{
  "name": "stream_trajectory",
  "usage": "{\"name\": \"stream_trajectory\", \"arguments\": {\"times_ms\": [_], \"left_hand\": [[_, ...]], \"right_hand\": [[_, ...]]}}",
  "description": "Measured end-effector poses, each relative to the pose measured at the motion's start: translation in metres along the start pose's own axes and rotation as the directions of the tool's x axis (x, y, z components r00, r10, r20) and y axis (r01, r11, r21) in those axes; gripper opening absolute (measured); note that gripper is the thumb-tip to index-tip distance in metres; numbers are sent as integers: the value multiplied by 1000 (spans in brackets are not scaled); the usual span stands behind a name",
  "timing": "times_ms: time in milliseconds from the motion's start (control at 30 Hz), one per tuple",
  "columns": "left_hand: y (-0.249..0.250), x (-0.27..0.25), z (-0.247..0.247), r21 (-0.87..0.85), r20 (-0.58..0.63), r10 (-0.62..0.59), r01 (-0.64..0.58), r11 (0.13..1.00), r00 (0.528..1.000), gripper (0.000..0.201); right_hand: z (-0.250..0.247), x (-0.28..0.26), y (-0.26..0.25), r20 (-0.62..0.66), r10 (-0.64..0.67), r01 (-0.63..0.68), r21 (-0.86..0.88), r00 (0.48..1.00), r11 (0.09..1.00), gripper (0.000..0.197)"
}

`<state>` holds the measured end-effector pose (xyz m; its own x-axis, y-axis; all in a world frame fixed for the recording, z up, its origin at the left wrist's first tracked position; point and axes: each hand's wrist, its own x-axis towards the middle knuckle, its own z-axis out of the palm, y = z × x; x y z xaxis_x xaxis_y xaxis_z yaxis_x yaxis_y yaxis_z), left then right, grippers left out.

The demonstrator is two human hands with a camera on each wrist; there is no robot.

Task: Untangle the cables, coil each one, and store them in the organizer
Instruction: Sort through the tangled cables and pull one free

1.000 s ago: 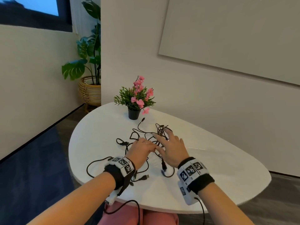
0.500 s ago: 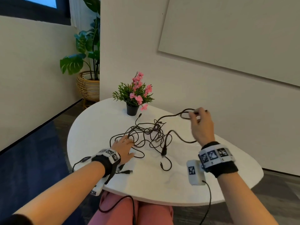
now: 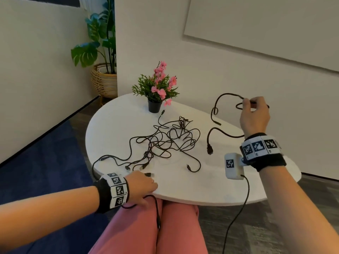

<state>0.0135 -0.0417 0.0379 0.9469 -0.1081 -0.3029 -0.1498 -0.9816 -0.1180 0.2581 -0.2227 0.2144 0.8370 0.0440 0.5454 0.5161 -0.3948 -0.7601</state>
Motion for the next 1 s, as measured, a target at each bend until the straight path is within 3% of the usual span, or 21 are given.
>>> {"name": "stream_trajectory", "arguments": {"times_ms": [167, 300, 367, 433, 500, 567, 633, 667, 700, 733, 800, 867, 933, 1000], "left_hand": [[15, 2, 0, -61, 87, -208, 213, 975, 974, 34], [19, 1, -12, -118, 156, -212, 231, 966, 965, 14], [13, 1, -24, -177, 153, -228, 254, 951, 962, 13], [-2, 6, -38, -299, 105, -292, 310, 902, 951, 32], [-26, 12, -58, -438, -2, -394, 353, 827, 919, 36], [-51, 16, -81, -589, -141, -535, 364, 722, 833, 28], [-72, 19, -92, -735, -272, -702, 329, 593, 658, 26], [-81, 21, -90, -783, -307, -762, 303, 543, 571, 26], [-86, 22, -83, -824, -297, -804, 287, 488, 515, 27], [-89, 25, -74, -852, -257, -829, 288, 437, 498, 32], [-87, 33, -52, -853, -148, -833, 357, 380, 533, 44], [-78, 40, -41, -823, -119, -802, 394, 409, 585, 51], [-66, 44, -44, -836, -191, -776, 314, 449, 601, 53], [-56, 48, -55, -872, -274, -770, 188, 451, 576, 59]], "right_hand": [[6, -13, -3, 53, 53, -59, 108, 997, 992, 24], [6, -20, -3, 102, 78, -96, 181, 992, 979, 18], [6, -24, -2, 129, 79, -106, 217, 988, 970, 17], [6, -30, -1, 160, 77, -113, 233, 984, 966, 16], [7, -36, 0, 183, 62, -107, 245, 981, 964, 14], [7, -41, 2, 188, 44, -90, 241, 981, 966, 14], [6, -46, 4, 179, 34, -75, 227, 983, 971, 13], [6, -48, 4, 174, 37, -76, 222, 984, 972, 13], [5, -49, 5, 170, 41, -79, 223, 985, 971, 12], [5, -51, 4, 167, 48, -86, 227, 985, 970, 11], [6, -53, 4, 170, 58, -97, 230, 984, 968, 11], [5, -56, 3, 192, 52, -97, 234, 980, 967, 11], [1, -59, -2, 227, 33, -91, 252, 973, 963, 13], [-3, -63, -8, 261, 3, -85, 306, 965, 948, 16]]}}
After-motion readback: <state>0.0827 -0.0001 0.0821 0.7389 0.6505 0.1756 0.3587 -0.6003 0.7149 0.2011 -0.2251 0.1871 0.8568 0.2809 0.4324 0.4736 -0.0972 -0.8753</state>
